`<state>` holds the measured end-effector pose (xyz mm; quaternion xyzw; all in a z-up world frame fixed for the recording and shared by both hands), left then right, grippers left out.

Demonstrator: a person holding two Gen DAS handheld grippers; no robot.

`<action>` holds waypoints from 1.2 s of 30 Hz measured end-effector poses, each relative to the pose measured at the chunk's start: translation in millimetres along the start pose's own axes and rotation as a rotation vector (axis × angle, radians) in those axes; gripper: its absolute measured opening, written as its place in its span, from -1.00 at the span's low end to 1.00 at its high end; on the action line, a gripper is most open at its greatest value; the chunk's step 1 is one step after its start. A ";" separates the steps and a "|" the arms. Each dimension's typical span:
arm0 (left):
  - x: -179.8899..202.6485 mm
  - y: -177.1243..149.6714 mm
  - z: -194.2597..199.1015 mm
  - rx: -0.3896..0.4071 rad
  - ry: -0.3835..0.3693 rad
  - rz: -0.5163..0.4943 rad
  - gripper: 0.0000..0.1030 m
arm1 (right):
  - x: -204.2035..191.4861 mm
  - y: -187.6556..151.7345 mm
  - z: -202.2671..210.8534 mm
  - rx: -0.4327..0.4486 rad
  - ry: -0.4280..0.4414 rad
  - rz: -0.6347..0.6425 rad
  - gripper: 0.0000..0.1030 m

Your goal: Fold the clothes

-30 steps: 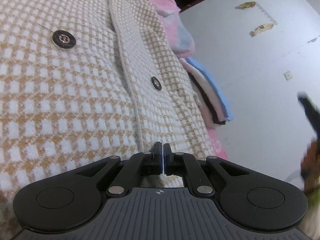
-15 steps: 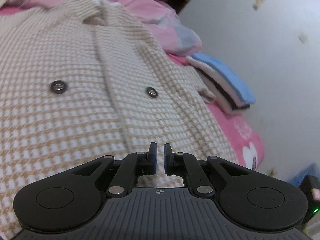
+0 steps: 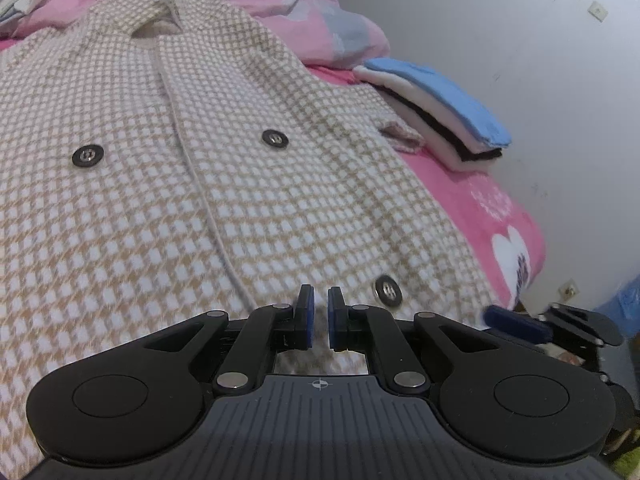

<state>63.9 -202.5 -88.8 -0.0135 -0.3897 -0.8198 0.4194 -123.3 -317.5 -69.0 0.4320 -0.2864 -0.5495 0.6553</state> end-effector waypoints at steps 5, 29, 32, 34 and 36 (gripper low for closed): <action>-0.1 -7.0 8.4 -0.008 -0.002 -0.009 -0.90 | -27.0 -5.7 -38.5 -0.123 0.094 0.027 -0.63; 2.8 8.2 -44.4 -0.075 -0.092 0.040 -0.86 | 218.5 3.7 -14.9 0.162 0.082 -0.912 -0.16; -3.2 8.0 -48.1 -0.089 -0.107 0.081 -0.83 | 264.4 11.6 -52.7 0.164 0.113 -1.071 -0.16; -6.3 7.7 -49.0 -0.093 -0.117 0.101 -0.83 | 284.4 19.0 -79.6 0.162 0.119 -1.113 -0.16; -7.9 7.7 -49.2 -0.096 -0.120 0.105 -0.84 | 302.1 26.4 -105.4 0.158 0.114 -1.139 -0.16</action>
Point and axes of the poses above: each gripper's, at about its wrist camera, not at the fingertips, and z roughly against the way its jaws point, x to its right, y to its top, the point moved 5 cm from there along -z, roughly the way its jaws point, and after that the axes turned 7 degrees about y, right-handed, at the moved point
